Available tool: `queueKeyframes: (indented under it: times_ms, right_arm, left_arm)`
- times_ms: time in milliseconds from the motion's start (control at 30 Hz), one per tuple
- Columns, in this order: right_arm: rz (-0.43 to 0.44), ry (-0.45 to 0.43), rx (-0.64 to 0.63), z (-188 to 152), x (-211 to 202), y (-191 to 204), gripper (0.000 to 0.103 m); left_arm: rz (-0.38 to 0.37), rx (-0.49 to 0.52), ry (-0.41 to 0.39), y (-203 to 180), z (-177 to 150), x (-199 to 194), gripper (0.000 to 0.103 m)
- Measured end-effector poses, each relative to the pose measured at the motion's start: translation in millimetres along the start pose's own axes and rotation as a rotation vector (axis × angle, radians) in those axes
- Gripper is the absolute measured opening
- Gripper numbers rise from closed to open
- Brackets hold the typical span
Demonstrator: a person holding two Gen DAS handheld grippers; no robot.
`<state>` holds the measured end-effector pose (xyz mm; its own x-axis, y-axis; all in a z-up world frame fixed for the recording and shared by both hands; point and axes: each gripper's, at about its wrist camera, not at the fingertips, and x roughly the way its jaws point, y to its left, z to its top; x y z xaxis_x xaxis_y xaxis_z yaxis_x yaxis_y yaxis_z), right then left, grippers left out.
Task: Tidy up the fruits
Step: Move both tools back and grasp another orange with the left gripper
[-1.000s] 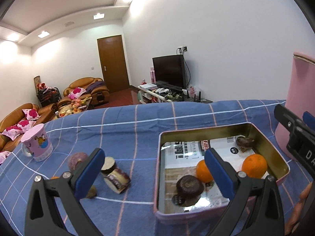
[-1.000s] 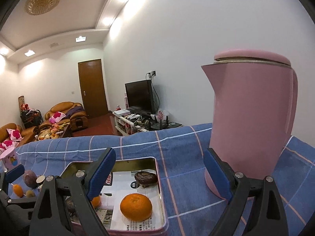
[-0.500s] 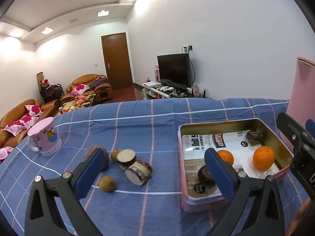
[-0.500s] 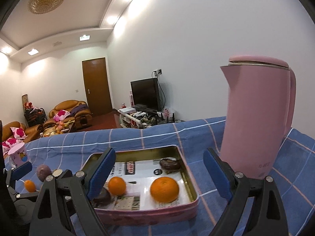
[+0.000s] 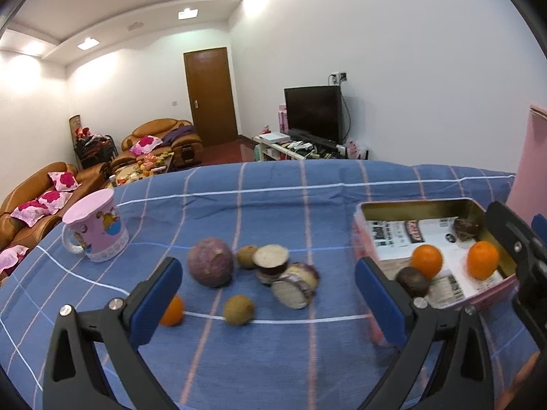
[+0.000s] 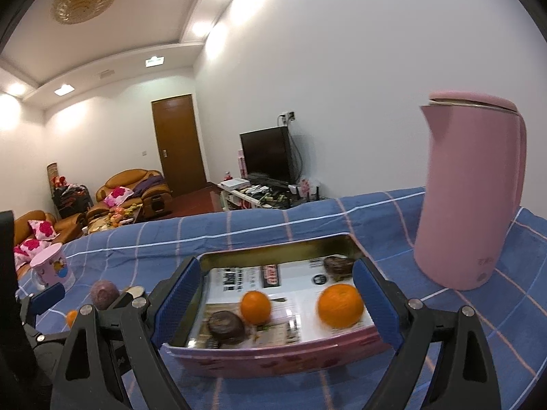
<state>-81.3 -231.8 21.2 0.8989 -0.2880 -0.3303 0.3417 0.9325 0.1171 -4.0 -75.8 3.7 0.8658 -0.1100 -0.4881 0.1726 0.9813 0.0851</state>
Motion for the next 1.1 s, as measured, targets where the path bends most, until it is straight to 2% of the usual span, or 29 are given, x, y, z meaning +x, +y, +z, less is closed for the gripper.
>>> queueKeyframes:
  times_ms: [333,500,667,733,833,900,967,1033,1100]
  right_arm:
    - [0.054,0.036,-0.074,-6.8,5.9,46.1,0.092]
    - [0.097,0.081,-0.104,-11.3,13.1,67.7,0.091]
    - [0.16,0.133,-0.134,-16.3,21.8,89.5,0.091]
    - [0.186,0.168,-0.172,-19.5,27.5,102.6,0.091]
    - [0.236,0.221,-0.217,-23.3,37.0,118.4,0.089]
    - [0.266,0.258,-0.237,-25.1,44.1,124.6,0.086]
    - [0.309,0.303,-0.25,-28.4,51.5,131.1,0.07]
    - [0.347,0.342,-0.254,-31.7,56.6,136.7,0.061]
    - [0.375,0.373,-0.254,-34.3,59.8,141.6,0.059]
  left_arm:
    - [0.04,-0.048,0.117,64.4,-4.0,27.6,0.103]
    - [0.006,-0.055,0.207,97.7,-9.5,45.4,0.103]
    - [-0.014,-0.047,0.292,113.1,-15.2,62.5,0.103]
    - [-0.014,-0.042,0.315,113.8,-15.4,67.7,0.1]
    - [-0.079,-0.039,0.355,112.2,-17.8,75.4,0.089]
    - [-0.078,-0.04,0.382,112.7,-19.0,80.8,0.084]
    - [-0.074,-0.052,0.406,116.0,-21.0,84.4,0.079]
    - [-0.088,-0.065,0.404,119.8,-20.9,85.9,0.077]
    - [-0.089,-0.057,0.402,120.4,-20.6,85.6,0.074]
